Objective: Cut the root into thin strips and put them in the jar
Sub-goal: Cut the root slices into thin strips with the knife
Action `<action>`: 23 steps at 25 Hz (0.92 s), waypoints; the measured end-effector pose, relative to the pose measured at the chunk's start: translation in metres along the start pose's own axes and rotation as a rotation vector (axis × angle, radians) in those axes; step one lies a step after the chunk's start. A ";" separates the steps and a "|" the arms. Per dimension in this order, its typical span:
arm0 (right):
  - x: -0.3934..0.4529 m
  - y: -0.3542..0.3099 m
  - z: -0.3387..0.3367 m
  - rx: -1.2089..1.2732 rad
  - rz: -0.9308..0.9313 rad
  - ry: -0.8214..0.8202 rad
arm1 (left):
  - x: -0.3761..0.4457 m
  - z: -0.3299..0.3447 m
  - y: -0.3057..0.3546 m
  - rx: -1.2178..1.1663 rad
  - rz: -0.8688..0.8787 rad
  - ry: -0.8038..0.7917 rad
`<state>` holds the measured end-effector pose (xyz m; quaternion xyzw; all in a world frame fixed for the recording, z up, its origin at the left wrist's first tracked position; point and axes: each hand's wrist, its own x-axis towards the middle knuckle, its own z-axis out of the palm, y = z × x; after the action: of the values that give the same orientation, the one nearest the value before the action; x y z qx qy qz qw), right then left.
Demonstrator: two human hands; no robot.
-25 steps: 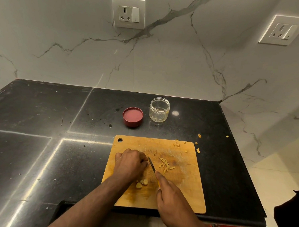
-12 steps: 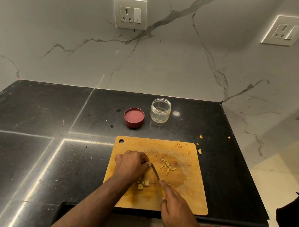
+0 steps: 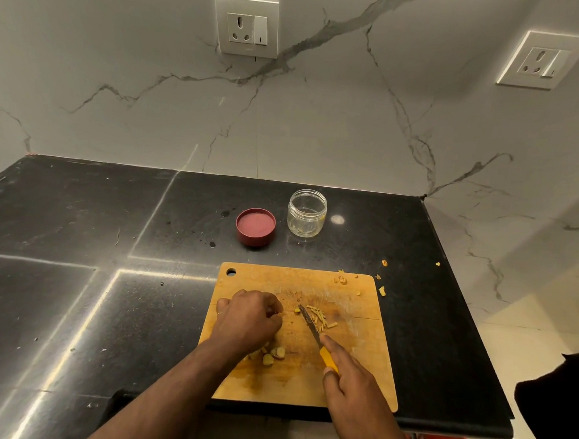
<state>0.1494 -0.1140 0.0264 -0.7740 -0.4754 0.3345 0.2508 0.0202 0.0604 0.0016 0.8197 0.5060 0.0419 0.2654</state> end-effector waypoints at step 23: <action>-0.003 0.001 0.003 0.060 0.011 -0.002 | 0.000 -0.002 0.002 0.054 -0.021 0.022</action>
<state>0.1470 -0.1166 0.0243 -0.7684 -0.4612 0.3507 0.2716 0.0209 0.0603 0.0042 0.8206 0.5185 0.0342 0.2378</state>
